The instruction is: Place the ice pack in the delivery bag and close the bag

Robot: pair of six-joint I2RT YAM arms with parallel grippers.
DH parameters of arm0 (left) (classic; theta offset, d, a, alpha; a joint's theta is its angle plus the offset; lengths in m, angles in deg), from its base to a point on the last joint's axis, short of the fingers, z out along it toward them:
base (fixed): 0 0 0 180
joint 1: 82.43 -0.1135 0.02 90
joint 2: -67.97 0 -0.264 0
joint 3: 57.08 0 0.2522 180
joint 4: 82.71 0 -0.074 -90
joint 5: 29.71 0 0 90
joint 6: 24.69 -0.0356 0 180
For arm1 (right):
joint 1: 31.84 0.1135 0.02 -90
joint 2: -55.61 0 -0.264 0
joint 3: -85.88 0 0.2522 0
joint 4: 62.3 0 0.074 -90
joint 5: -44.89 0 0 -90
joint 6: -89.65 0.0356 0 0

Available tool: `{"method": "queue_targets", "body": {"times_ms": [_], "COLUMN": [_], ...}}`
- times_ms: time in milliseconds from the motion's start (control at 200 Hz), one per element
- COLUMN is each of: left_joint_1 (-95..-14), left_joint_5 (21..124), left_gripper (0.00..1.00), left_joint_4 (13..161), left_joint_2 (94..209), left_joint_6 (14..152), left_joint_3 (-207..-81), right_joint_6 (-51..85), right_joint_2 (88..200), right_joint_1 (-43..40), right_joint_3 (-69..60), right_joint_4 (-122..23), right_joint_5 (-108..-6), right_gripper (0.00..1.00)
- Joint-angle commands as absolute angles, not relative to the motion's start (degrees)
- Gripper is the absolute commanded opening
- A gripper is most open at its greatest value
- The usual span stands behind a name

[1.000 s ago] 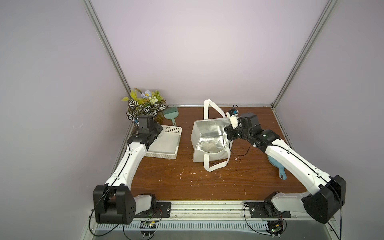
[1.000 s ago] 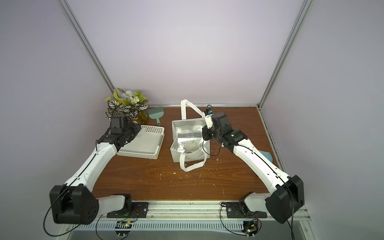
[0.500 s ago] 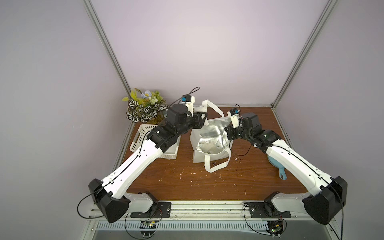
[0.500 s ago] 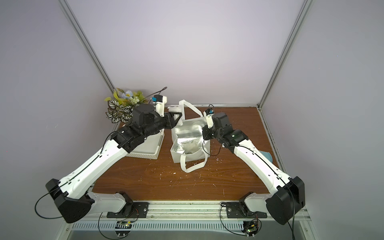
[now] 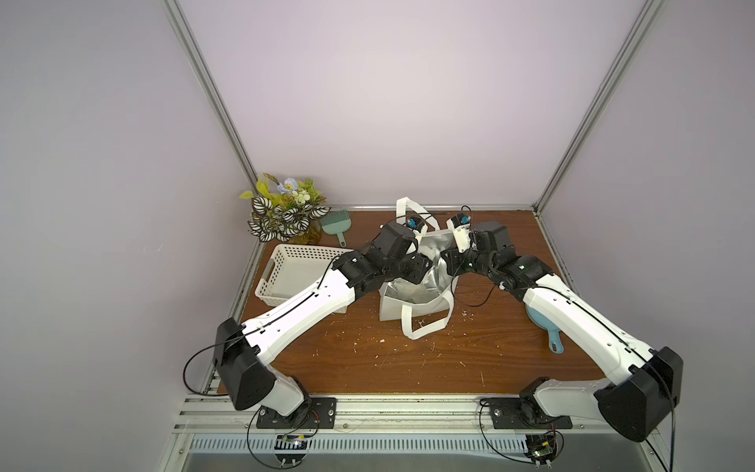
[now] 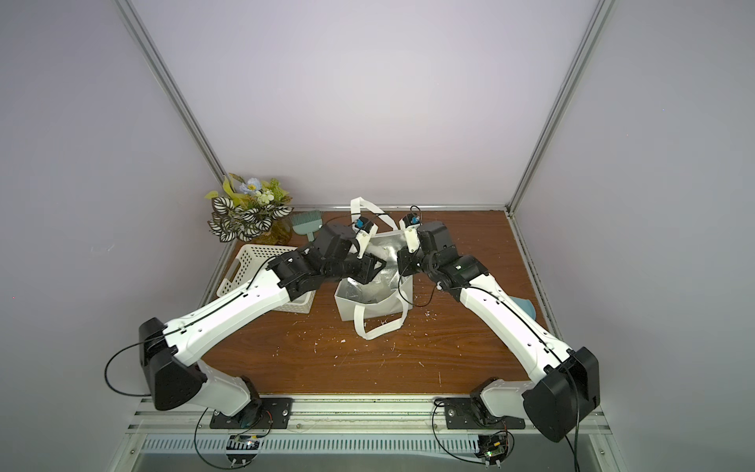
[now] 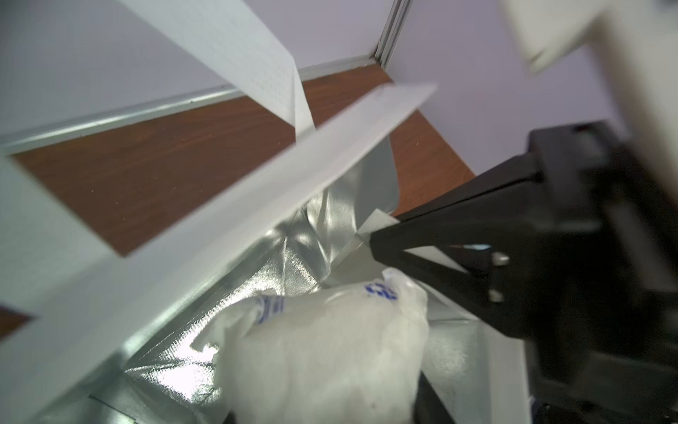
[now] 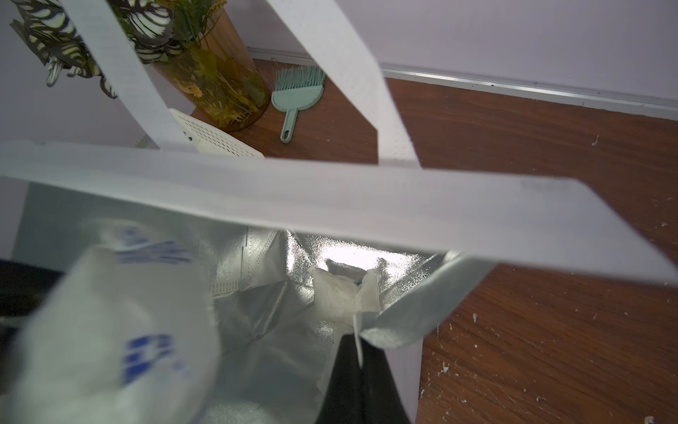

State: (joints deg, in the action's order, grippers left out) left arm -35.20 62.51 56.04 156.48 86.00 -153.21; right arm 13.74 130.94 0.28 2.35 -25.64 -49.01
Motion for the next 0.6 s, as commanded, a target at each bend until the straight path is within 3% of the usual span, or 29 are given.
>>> {"method": "queue_targets", "body": {"times_ms": [0, 305, 375, 470, 596], "left_joint_1": [-34.7, -34.6, -34.6, -34.7, -34.7], "left_joint_5": [60.0, 59.0, 58.6, 59.6, 59.8], "left_gripper": [0.2, 0.29, 0.37, 0.38, 0.53], "left_joint_4": [53.4, 52.4, 52.3, 52.3, 52.3], "left_joint_2": [160.3, 168.9, 169.0, 168.9, 168.5], "left_joint_6": [83.9, 84.8, 84.2, 83.8, 83.9], "left_joint_3": [-155.2, -156.4, -156.2, -156.1, -156.1], "right_joint_6": [14.2, 14.4, 14.5, 14.8, 14.9], "right_joint_2": [128.3, 127.2, 127.0, 127.1, 127.5], "right_joint_1": [0.2, 0.3, 0.2, 0.2, 0.2], "right_joint_3": [1.1, 1.9, 2.5, 3.0, 3.3], "right_joint_4": [-27.5, -27.4, -27.6, -27.9, -28.1], "right_joint_5": [-51.8, -51.8, -51.8, -51.8, -51.8], "right_gripper": [0.04, 0.04, 0.04, 0.04, 0.04]}}
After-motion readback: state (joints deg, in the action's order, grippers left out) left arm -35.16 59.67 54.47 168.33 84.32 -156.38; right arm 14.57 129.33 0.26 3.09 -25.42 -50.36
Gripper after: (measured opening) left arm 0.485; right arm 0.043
